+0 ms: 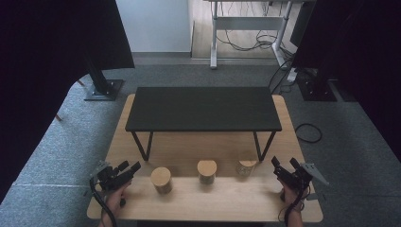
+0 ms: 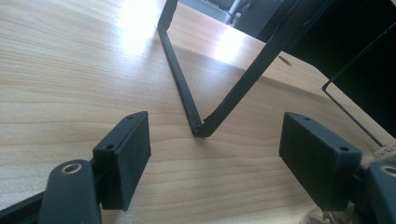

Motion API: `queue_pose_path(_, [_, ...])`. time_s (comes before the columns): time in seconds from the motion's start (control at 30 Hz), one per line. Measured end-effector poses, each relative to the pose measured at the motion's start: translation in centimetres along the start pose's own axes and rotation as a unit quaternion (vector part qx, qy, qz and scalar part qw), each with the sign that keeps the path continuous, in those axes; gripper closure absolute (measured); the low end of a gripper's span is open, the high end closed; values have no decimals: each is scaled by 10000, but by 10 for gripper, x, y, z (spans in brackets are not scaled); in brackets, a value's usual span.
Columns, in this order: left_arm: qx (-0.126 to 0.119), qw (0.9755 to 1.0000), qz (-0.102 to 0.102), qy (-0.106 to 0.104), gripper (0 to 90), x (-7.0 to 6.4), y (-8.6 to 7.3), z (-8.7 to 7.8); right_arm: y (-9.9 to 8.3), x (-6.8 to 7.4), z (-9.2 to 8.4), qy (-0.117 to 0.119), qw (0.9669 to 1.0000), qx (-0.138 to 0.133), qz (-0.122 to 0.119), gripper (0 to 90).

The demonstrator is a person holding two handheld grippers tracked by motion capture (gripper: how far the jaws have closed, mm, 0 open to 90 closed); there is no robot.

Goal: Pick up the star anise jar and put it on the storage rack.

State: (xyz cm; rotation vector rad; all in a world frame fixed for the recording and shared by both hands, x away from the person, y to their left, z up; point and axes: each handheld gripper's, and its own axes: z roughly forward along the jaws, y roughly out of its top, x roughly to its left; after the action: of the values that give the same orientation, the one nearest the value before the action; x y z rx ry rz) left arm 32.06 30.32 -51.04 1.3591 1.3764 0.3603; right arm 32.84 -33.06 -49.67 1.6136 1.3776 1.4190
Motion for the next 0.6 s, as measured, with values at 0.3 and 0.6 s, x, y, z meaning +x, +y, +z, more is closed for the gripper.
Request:
queue_pose_path(0.3, [33,10000,18,22,240,-2,0,3,0,0,1,-2,10000,6,-8,104])
queue_pose_path(0.6, [17,10000,-24,-58,240,0,-1,-2,0,0,0,-66,10000,-18,52,104])
